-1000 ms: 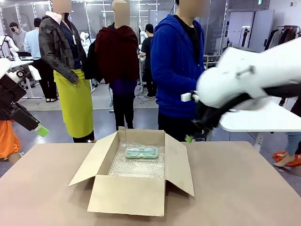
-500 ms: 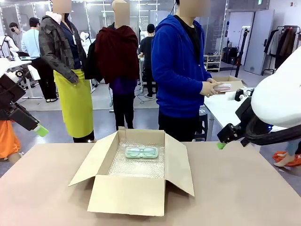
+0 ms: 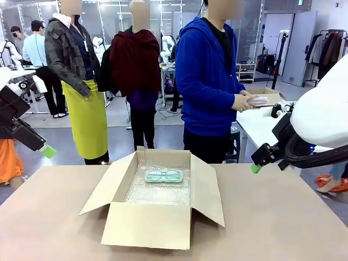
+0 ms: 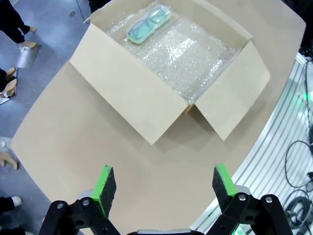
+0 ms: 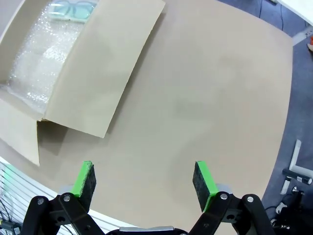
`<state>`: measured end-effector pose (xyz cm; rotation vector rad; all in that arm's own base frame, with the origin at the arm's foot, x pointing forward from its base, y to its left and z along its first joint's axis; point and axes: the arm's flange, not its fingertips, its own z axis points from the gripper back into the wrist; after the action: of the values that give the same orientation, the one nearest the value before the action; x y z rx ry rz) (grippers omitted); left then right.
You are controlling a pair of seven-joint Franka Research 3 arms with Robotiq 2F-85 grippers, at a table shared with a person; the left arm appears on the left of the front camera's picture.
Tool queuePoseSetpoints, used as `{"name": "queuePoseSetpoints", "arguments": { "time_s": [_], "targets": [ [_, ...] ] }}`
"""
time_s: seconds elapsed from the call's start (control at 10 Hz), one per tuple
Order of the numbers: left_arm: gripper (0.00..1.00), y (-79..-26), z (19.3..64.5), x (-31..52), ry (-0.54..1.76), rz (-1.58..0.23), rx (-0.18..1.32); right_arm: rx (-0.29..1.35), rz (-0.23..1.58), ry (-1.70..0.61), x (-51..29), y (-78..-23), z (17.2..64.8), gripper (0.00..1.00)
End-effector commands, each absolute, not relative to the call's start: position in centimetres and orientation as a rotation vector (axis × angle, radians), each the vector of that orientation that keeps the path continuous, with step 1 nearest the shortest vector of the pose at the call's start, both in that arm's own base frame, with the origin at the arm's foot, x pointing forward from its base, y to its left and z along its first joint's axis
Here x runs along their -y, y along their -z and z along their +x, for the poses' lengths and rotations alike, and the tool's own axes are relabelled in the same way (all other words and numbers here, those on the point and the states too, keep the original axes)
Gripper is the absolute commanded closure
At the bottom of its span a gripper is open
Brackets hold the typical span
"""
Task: Pack the glasses set securely to prepare it for shipping.
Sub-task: Put the Glasses case from the right side of the table into the Package Box.
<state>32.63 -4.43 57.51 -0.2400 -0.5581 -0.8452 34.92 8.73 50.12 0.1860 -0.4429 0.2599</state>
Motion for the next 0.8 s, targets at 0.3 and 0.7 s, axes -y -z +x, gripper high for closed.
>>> {"name": "queuePoseSetpoints", "arguments": {
  "time_s": [0.3,0.7],
  "targets": [
    [0.0,-57.71,32.61,4.23,0.857,-0.249,0.565,0.446,0.19,-0.256,-8.82,-50.08,34.97,0.0],
    [0.0,-57.71,32.61,4.23,0.857,-0.249,0.565,0.446,0.19,-0.256,-8.82,-50.08,34.97,0.0]
  ]
}}
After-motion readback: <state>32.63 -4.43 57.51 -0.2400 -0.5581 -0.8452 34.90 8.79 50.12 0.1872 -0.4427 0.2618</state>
